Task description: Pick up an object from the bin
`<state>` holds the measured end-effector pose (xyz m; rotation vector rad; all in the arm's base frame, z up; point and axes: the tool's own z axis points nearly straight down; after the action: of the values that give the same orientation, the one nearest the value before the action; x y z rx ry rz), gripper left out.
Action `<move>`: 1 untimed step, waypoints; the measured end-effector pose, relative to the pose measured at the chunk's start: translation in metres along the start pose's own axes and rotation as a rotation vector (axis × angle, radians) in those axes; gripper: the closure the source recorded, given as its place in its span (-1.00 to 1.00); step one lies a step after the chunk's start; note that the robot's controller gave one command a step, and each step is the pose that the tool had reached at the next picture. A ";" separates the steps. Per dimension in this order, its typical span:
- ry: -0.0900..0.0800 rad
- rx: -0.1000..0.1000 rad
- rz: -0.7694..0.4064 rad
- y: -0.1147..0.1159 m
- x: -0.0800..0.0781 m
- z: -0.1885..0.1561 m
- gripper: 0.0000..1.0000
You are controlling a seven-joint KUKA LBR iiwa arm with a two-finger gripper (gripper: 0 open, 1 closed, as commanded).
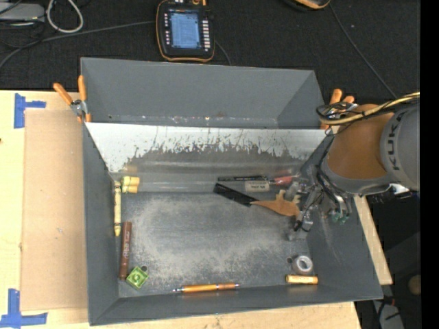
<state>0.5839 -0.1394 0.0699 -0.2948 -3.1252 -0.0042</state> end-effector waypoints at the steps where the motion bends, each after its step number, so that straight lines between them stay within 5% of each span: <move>1: -0.004 0.000 0.114 0.010 -0.005 0.000 -1.00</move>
Offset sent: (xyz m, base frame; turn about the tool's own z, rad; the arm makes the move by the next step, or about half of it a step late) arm 0.0002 0.0003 0.0000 0.0039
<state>0.5904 -0.1303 0.0698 -0.4738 -3.1074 -0.0038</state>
